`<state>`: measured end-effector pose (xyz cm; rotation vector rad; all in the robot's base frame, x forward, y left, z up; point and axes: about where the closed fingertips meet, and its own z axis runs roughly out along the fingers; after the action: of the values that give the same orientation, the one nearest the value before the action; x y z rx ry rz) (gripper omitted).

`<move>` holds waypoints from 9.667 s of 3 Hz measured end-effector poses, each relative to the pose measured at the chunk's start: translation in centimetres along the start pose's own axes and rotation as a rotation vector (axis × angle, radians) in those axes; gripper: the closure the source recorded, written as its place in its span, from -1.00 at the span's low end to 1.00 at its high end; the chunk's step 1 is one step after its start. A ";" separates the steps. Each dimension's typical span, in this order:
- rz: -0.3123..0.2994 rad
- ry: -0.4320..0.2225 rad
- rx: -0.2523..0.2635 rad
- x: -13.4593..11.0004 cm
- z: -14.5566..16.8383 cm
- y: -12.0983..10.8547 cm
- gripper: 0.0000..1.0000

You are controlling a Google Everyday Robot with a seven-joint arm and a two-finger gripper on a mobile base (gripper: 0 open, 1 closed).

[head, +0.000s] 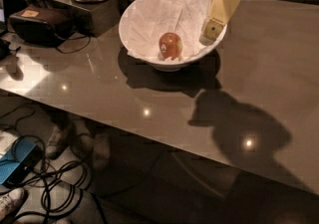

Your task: Pick apple from white bowl

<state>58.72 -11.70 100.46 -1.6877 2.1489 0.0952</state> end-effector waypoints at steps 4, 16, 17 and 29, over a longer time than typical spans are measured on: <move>0.152 -0.066 -0.066 -4.3 6.5 -5.5 -0.90; 0.208 -0.020 -0.213 -2.9 17.6 -6.2 -0.80; 0.194 -0.021 -0.220 -3.4 18.0 -6.2 -0.76; 0.073 -0.151 -0.179 -11.8 5.9 -1.8 1.00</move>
Offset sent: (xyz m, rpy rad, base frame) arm 0.0684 0.0351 -0.0122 0.1239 0.0800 -0.1121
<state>64.22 0.36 99.56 -1.6389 2.1411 0.4336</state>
